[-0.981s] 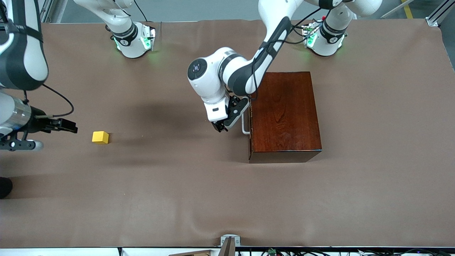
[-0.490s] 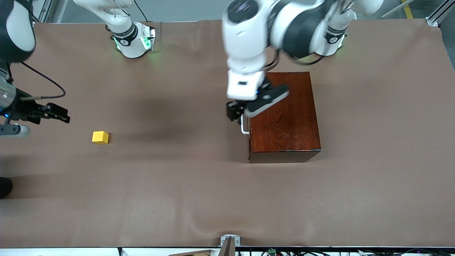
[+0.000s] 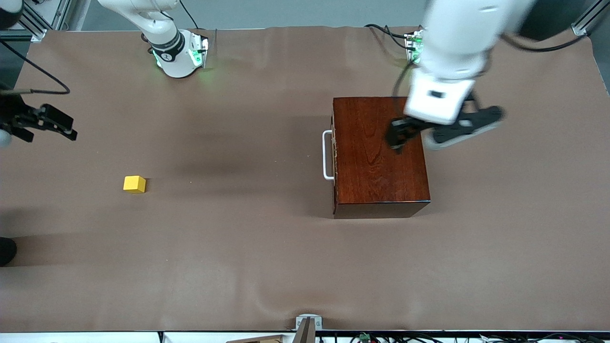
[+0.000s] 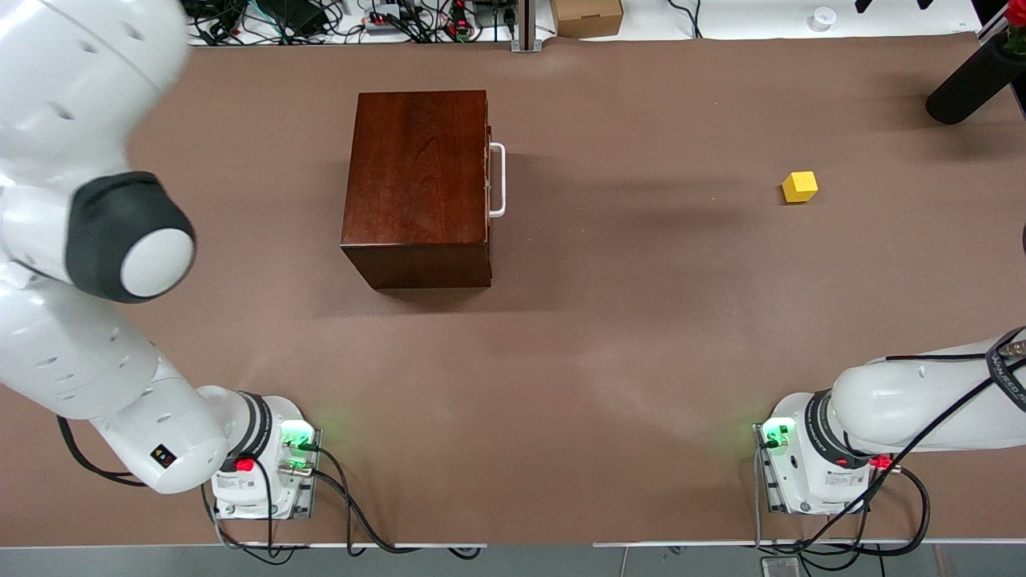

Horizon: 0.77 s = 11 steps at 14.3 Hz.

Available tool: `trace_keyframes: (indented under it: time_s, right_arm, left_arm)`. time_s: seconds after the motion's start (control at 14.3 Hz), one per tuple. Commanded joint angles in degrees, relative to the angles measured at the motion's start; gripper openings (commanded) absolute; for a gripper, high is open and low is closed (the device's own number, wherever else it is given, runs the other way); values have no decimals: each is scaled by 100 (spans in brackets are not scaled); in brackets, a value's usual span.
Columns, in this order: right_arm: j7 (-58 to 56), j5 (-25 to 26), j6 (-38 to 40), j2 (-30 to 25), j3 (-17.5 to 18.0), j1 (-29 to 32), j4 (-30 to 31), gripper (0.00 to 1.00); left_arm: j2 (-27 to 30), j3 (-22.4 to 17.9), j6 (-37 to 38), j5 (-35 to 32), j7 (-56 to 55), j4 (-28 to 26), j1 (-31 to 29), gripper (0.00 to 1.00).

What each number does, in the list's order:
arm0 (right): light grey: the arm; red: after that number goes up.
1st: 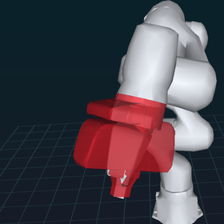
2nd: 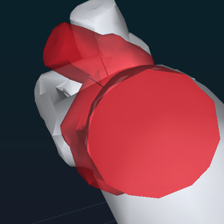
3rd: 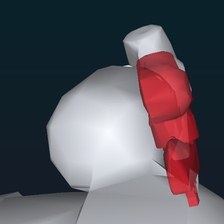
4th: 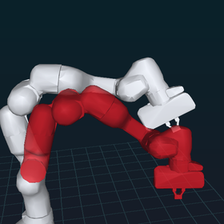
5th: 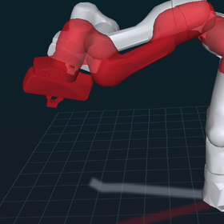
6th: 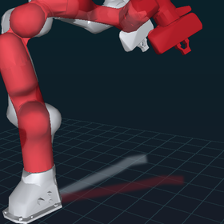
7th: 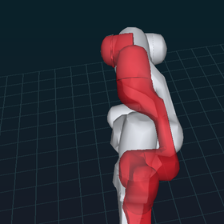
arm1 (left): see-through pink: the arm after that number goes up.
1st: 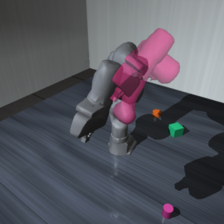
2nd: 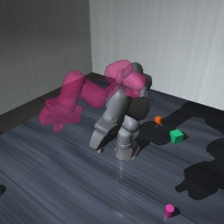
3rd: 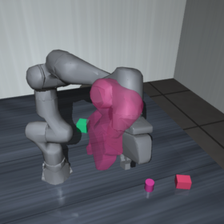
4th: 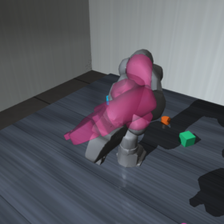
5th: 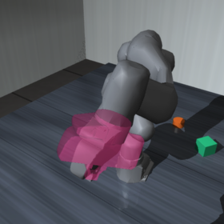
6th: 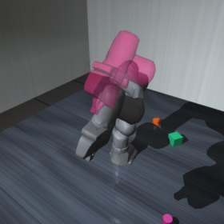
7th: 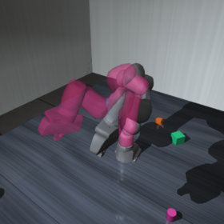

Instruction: Open drawer, take yellow block, close drawer

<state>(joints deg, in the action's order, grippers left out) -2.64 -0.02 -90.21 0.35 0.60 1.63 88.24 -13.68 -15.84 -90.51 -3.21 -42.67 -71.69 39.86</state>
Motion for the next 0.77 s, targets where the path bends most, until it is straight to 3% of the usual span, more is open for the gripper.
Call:
trace_keyframes:
  time_s: [0.0,0.21,0.35,0.7]
  right_arm:
    - [-35,63,73,-167,-25,-22,106,100]
    - [-35,98,143,-167,-34,-22,114,100]
    - [-35,116,222,-167,-34,-22,106,100]
    - [-351,107,267,-167,-52,4,97,100]
  left_arm:
    - [593,90,261,92,1073,-450,-494,100]
    - [726,90,350,101,2067,-512,-1127,100]
    - [700,90,350,241,2175,-486,-1540,100]
    - [726,72,411,224,3035,-503,-1894,100]
